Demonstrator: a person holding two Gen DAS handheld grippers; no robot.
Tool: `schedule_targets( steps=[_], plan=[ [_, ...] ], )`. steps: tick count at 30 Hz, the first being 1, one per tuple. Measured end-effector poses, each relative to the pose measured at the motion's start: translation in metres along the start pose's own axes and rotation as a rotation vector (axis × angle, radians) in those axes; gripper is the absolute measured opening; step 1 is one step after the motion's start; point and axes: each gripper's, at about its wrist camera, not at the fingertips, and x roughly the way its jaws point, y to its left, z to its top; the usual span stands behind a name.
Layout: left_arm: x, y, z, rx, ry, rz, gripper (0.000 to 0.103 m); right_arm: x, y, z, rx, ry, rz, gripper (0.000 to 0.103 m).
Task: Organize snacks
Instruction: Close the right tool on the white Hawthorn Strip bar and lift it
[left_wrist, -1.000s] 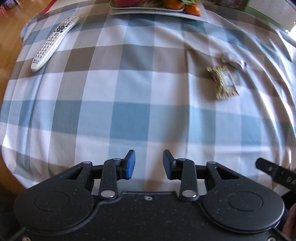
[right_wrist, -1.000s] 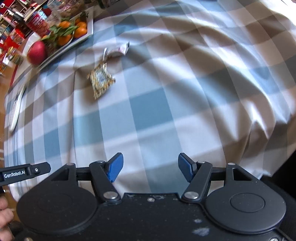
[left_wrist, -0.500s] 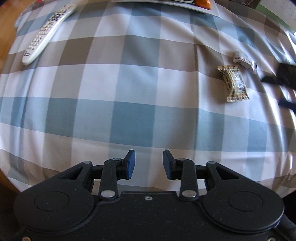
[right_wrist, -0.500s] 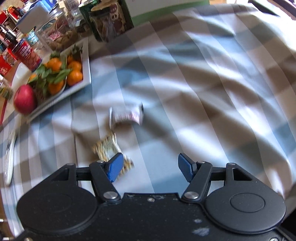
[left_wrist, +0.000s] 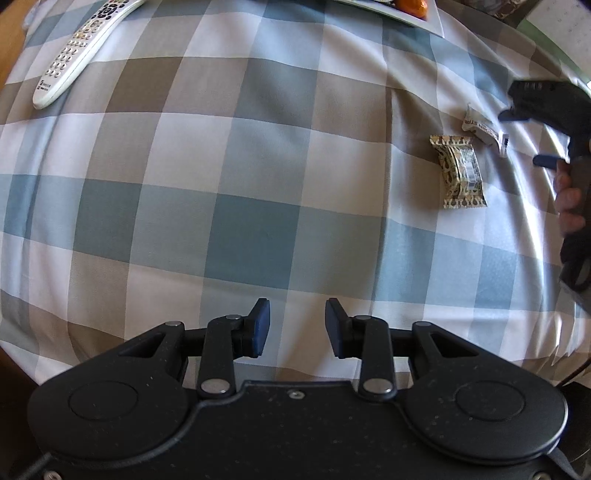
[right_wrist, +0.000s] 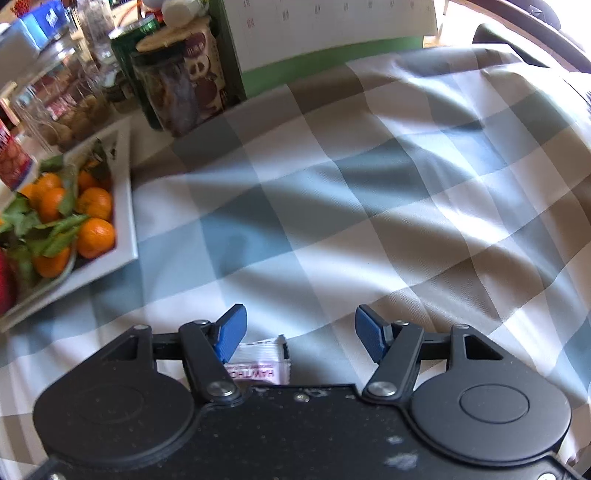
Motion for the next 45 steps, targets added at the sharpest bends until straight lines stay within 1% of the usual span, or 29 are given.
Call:
schedule_targets(
  steps=[4, 12, 14, 16, 19, 20, 22, 26, 29, 31, 33, 35, 36, 37, 38, 40, 44, 45],
  plan=[
    [-0.001, 0.001, 0.000, -0.012, 0.002, -0.001, 0.044, 0.005, -0.007, -0.007, -0.012, 0.037, -0.009, 0.068],
    [0.002, 0.000, -0.002, -0.011, 0.010, 0.002, 0.044, -0.005, -0.019, -0.024, -0.045, 0.113, 0.044, 0.067],
    [0.001, 0.001, -0.002, -0.015, 0.011, 0.001, 0.044, -0.011, -0.019, -0.024, -0.032, 0.101, 0.056, 0.066],
    [0.001, 0.002, -0.001, -0.020, 0.011, 0.001, 0.044, -0.019, -0.019, -0.020, -0.017, 0.067, 0.081, 0.065],
    [0.002, 0.002, -0.002, -0.021, 0.014, 0.000, 0.044, -0.026, -0.014, -0.017, -0.048, 0.043, 0.137, 0.065],
    [0.002, 0.002, -0.002, -0.020, 0.015, -0.001, 0.044, -0.026, -0.009, -0.016, -0.073, 0.047, 0.159, 0.062],
    [0.002, 0.002, -0.002, -0.017, 0.018, -0.002, 0.044, -0.024, 0.002, -0.017, -0.126, 0.062, 0.185, 0.061],
    [0.003, 0.003, 0.000, -0.019, 0.023, -0.002, 0.044, -0.012, 0.021, -0.022, -0.208, 0.098, 0.178, 0.052],
    [0.003, 0.003, 0.000, -0.024, 0.027, -0.008, 0.044, -0.003, 0.028, -0.024, -0.222, 0.098, 0.162, 0.050],
    [0.002, 0.003, 0.000, -0.023, 0.027, -0.011, 0.044, 0.003, 0.027, -0.023, -0.213, 0.102, 0.168, 0.050],
    [0.002, 0.002, 0.000, -0.019, 0.026, -0.009, 0.044, 0.004, 0.029, -0.022, -0.218, 0.088, 0.168, 0.046],
    [0.003, 0.000, 0.000, -0.016, 0.028, -0.005, 0.044, 0.005, 0.031, -0.023, -0.236, 0.077, 0.165, 0.040],
    [0.004, 0.000, 0.000, -0.014, 0.030, -0.004, 0.044, 0.005, 0.032, -0.023, -0.242, 0.072, 0.159, 0.036],
    [0.005, -0.001, 0.000, -0.012, 0.032, -0.002, 0.044, 0.006, 0.032, -0.023, -0.249, 0.069, 0.153, 0.023],
    [0.006, -0.001, 0.000, -0.009, 0.033, 0.000, 0.044, 0.007, 0.033, -0.023, -0.258, 0.066, 0.137, 0.022],
    [0.006, -0.002, 0.000, -0.003, 0.031, 0.005, 0.044, 0.006, 0.030, -0.023, -0.261, 0.067, 0.136, 0.021],
    [0.007, -0.003, 0.000, -0.001, 0.027, 0.015, 0.044, 0.004, 0.014, -0.028, -0.214, 0.093, 0.138, 0.021],
    [0.007, -0.003, 0.000, -0.002, 0.026, 0.017, 0.044, 0.002, 0.008, -0.031, -0.206, 0.100, 0.126, 0.021]
  ],
)
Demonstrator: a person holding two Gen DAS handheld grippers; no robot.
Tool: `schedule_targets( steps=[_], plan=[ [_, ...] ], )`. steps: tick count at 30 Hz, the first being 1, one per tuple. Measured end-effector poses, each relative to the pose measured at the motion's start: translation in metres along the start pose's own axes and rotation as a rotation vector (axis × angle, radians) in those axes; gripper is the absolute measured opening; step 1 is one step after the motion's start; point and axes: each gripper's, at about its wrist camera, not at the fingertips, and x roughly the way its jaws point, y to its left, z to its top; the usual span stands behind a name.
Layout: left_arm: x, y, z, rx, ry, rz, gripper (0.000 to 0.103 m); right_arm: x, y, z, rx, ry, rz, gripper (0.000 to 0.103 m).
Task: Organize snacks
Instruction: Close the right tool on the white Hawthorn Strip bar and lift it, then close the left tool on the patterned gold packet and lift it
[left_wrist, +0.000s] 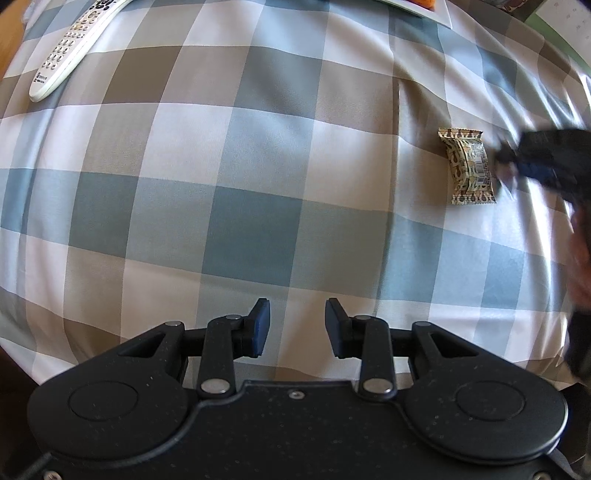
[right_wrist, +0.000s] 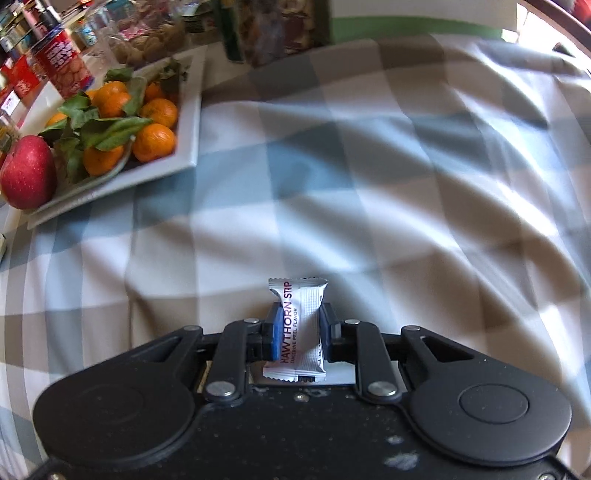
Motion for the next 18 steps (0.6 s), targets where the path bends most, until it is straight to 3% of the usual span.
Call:
schedule_targets(
  steps=[12, 15, 18],
  plan=[
    [0.000, -0.008, -0.002, 0.051, -0.041, 0.013, 0.044, -0.041, -0.071, -0.102, 0.144, 0.083, 0.027, 0.021],
    [0.001, -0.012, -0.003, 0.068, -0.060, 0.013, 0.044, -0.047, -0.077, -0.117, 0.204, 0.119, 0.057, 0.021],
    [0.001, -0.013, -0.003, 0.075, -0.069, 0.000, 0.044, -0.051, -0.072, -0.126, 0.181, 0.102, 0.063, 0.022]
  ],
)
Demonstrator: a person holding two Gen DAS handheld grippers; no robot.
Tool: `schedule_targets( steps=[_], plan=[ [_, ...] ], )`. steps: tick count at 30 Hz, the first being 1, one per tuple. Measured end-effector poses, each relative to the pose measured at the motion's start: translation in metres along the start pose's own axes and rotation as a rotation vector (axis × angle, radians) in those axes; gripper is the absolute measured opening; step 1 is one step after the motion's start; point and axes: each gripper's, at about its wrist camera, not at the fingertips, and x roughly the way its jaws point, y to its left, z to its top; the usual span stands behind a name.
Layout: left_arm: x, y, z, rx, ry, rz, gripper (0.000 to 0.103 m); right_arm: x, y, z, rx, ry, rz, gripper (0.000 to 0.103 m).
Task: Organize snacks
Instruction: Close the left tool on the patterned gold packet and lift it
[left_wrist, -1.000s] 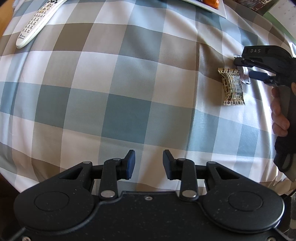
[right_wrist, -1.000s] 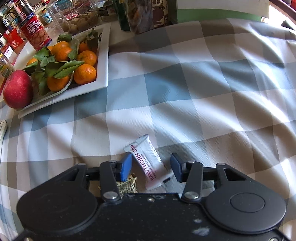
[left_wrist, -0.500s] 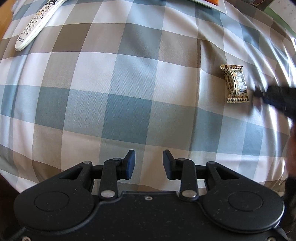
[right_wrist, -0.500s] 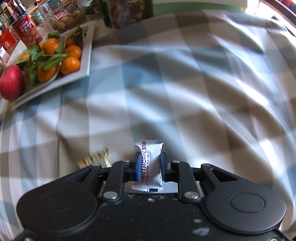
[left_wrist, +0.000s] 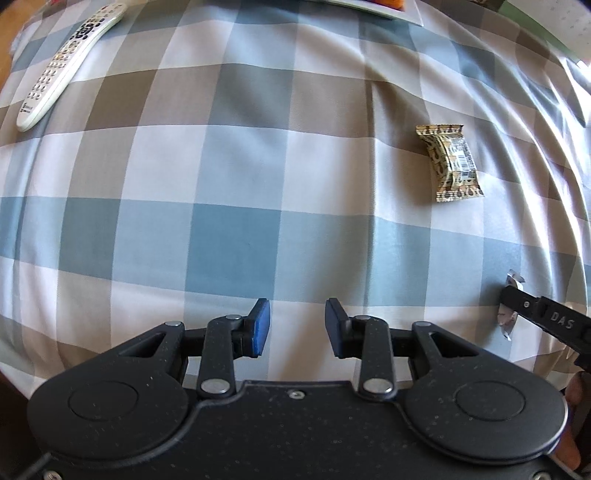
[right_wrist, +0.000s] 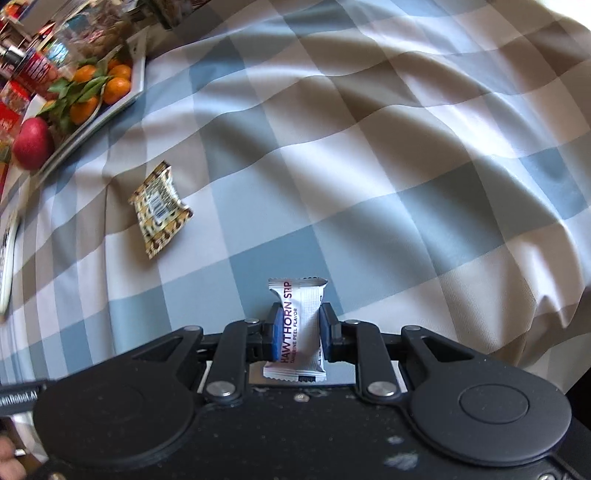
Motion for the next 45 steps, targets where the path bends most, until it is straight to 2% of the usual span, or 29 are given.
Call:
schedule_targets(
  steps=[9, 17, 22, 25, 28, 32, 37, 45],
  plan=[
    [-0.005, 0.002, 0.000, 0.012, -0.045, -0.027, 0.044, 0.001, 0.015, -0.010, -0.102, -0.066, -0.071, 0.023],
    [-0.017, -0.003, -0.004, 0.037, -0.099, -0.068, 0.044, 0.001, 0.010, -0.008, -0.060, -0.082, -0.058, 0.023],
    [-0.039, -0.018, -0.003, 0.070, -0.198, -0.082, 0.043, 0.000, 0.005, -0.005, -0.058, -0.051, -0.022, 0.021],
    [-0.043, -0.033, 0.009, 0.057, -0.187, -0.105, 0.045, -0.006, -0.004, -0.001, 0.011, 0.012, 0.057, 0.021],
    [-0.043, -0.058, 0.023, 0.072, -0.168, -0.125, 0.045, -0.017, -0.009, 0.002, 0.050, 0.030, 0.115, 0.021],
    [-0.037, -0.092, 0.037, 0.092, -0.175, -0.112, 0.046, -0.030, -0.012, 0.004, 0.050, 0.004, 0.113, 0.021],
    [-0.024, -0.123, 0.055, 0.107, -0.210, -0.053, 0.049, -0.040, -0.025, 0.010, 0.097, 0.010, 0.151, 0.021],
    [0.009, -0.142, 0.070, 0.083, -0.205, 0.041, 0.050, -0.057, -0.042, 0.018, 0.162, -0.007, 0.226, 0.021]
  ],
)
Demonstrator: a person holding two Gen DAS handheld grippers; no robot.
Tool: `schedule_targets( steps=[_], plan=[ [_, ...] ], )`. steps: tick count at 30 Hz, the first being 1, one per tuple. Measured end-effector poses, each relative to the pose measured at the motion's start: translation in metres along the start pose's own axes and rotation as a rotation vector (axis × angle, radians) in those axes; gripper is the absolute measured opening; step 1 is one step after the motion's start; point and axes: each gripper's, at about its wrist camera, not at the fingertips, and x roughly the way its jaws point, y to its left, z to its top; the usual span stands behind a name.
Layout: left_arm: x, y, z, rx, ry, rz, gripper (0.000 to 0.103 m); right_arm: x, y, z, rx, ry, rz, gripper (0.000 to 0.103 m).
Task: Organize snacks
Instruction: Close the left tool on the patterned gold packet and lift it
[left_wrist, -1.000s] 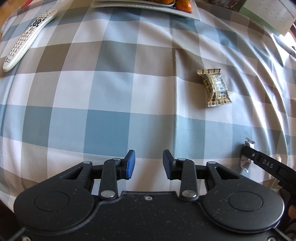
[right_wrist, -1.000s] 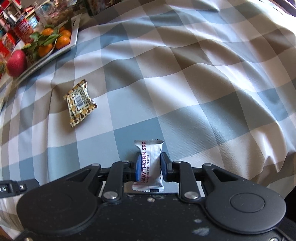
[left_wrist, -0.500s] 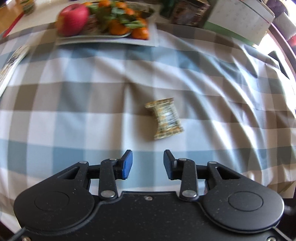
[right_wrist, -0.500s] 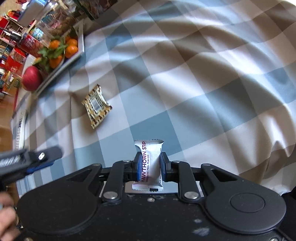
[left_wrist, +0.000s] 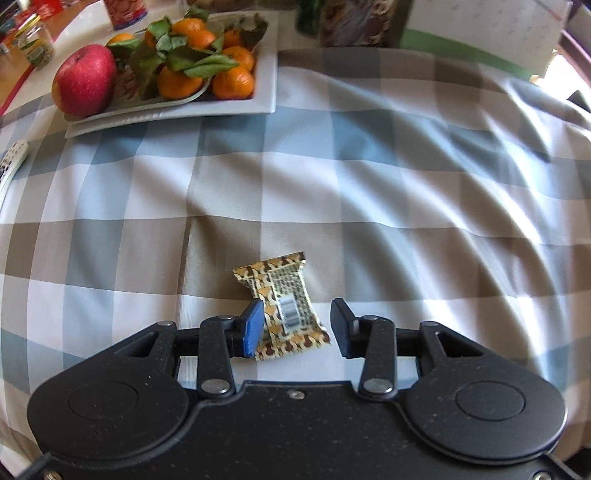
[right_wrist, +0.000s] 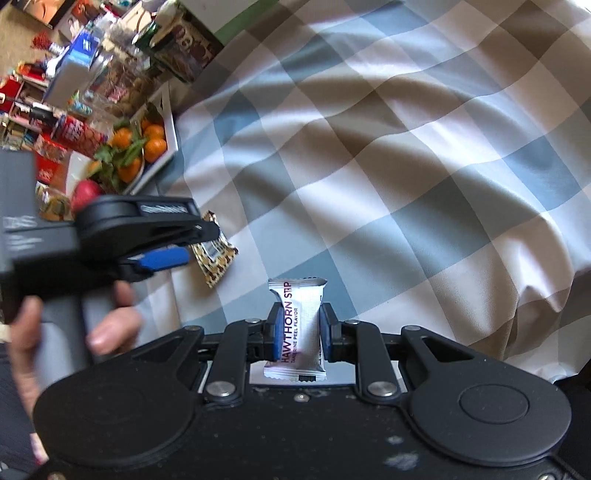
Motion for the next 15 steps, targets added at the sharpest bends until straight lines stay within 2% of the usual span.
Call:
schedule_targets(
  steps=[4, 8, 15],
  plan=[
    [0.010, -0.003, 0.002, -0.016, 0.000, 0.052, 0.050, -0.008, -0.002, 0.002, 0.019, -0.016, 0.021, 0.021],
    [0.011, -0.013, 0.003, 0.011, -0.011, 0.096, 0.050, -0.013, 0.000, 0.002, 0.010, -0.029, 0.032, 0.021],
    [0.013, -0.020, 0.005, 0.017, -0.011, 0.124, 0.052, -0.017, -0.001, 0.000, 0.014, -0.032, 0.047, 0.021]
  ],
)
